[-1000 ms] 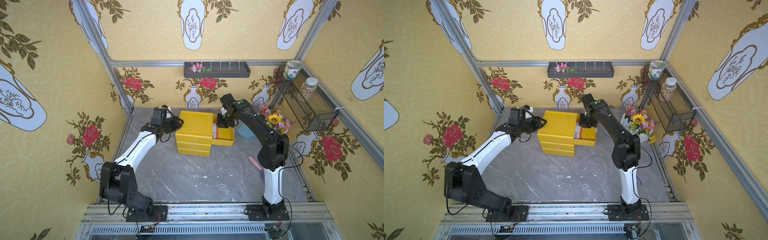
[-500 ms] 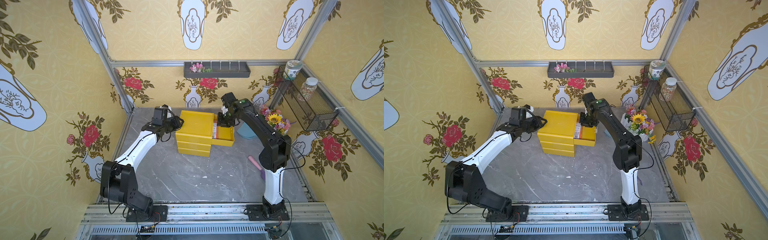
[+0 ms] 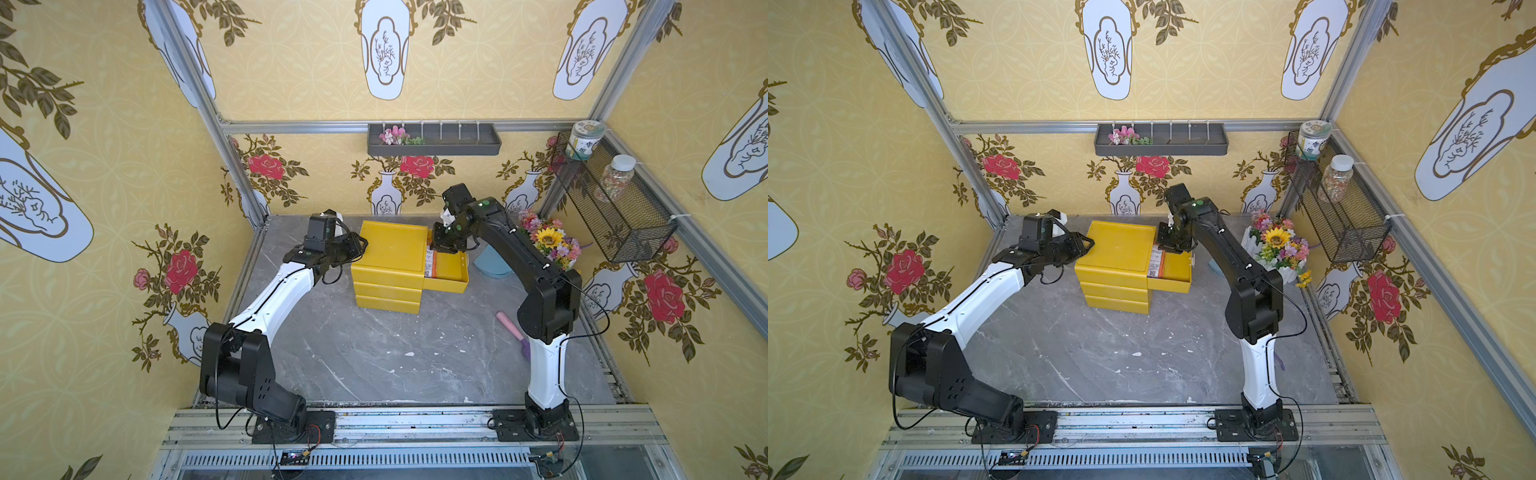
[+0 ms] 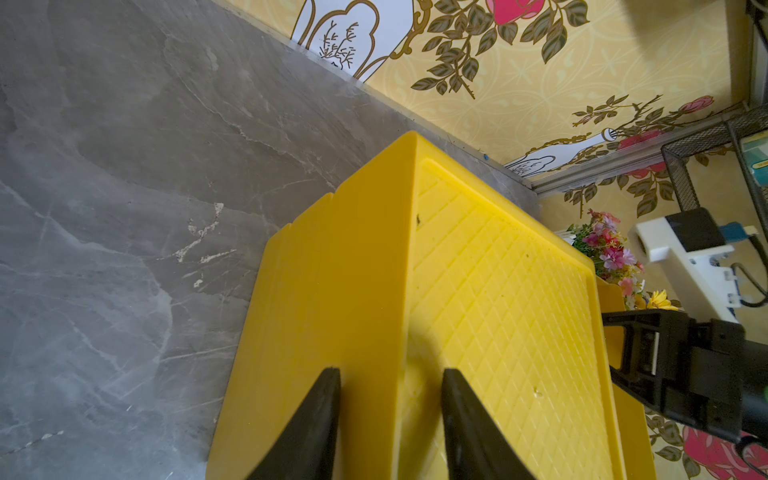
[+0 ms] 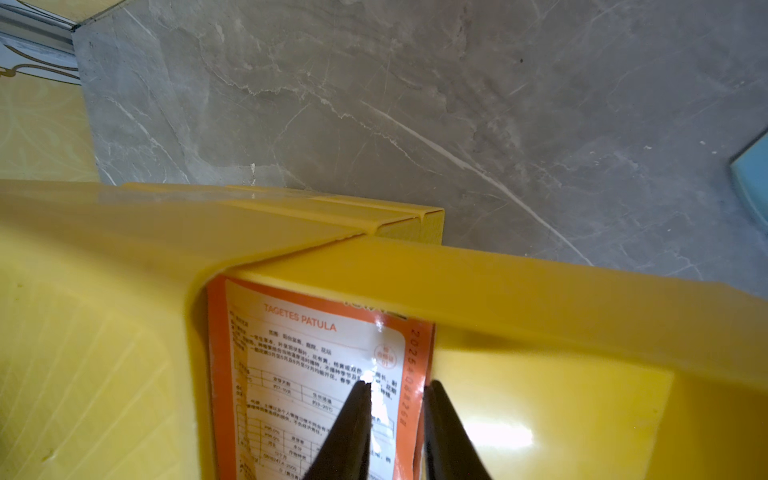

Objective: Take the seed bags out of the drawer
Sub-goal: Pick up the seed packet from the drawer.

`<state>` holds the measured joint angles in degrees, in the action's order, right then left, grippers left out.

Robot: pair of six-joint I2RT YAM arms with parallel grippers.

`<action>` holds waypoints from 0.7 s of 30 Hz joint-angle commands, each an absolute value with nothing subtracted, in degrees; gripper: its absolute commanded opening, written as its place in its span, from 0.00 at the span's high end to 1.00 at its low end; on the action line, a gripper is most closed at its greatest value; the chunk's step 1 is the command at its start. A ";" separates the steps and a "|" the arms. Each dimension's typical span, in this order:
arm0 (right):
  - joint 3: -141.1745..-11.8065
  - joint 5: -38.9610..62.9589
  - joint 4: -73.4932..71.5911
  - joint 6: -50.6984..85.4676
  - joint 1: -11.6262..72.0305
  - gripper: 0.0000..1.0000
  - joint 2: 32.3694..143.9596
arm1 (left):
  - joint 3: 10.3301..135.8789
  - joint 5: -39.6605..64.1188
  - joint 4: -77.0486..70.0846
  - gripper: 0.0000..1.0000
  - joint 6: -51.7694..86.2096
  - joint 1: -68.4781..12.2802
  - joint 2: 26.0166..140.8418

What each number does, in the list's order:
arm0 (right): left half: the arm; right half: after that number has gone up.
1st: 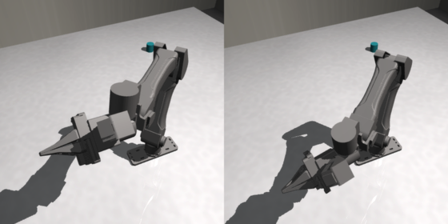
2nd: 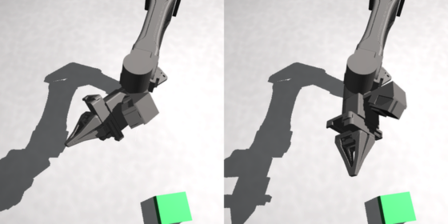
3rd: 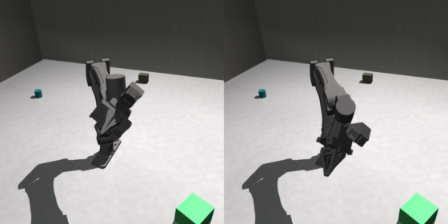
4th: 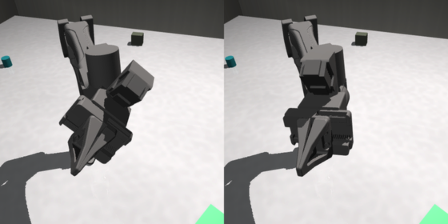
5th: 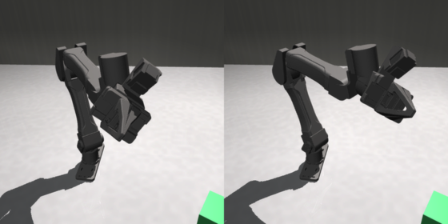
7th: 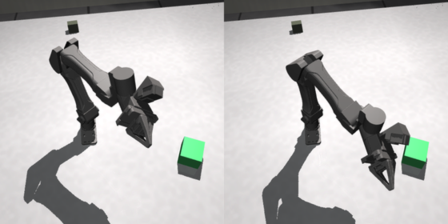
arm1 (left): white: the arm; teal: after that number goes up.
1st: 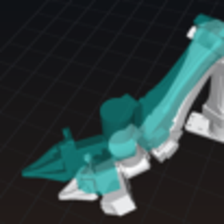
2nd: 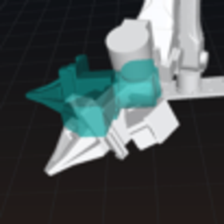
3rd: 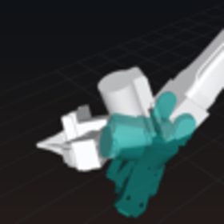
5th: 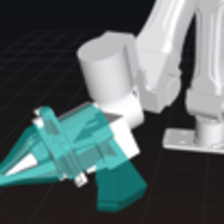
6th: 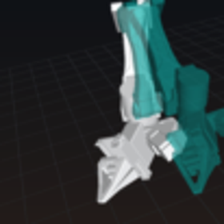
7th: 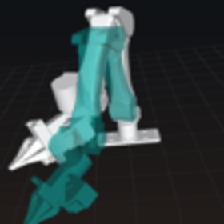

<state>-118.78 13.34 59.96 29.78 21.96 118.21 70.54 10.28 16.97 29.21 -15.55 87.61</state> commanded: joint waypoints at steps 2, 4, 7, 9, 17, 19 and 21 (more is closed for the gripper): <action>-118.47 13.45 58.98 30.29 21.78 0.73 118.48 | 69.71 10.67 24.87 0.56 29.00 -15.82 88.28; -118.08 13.36 59.07 30.28 21.60 0.73 118.46 | 69.76 10.63 24.83 0.56 29.00 -15.78 88.31; -117.01 13.96 58.15 30.53 21.41 0.73 117.87 | 69.79 10.63 24.86 0.56 29.02 -15.86 88.25; -116.55 14.40 57.68 30.75 21.40 0.73 117.81 | 69.97 10.63 24.89 0.56 29.02 -15.86 88.34; -115.49 15.91 55.95 31.41 21.12 0.74 117.33 | 70.05 10.46 25.13 0.56 28.94 -16.00 88.51; -115.53 16.31 55.92 31.56 21.06 0.74 117.19 | 70.05 10.50 25.08 0.56 29.00 -16.16 88.57; -115.49 16.70 55.64 31.79 21.01 0.74 117.07 | 70.05 10.37 25.13 0.56 28.96 -16.12 88.48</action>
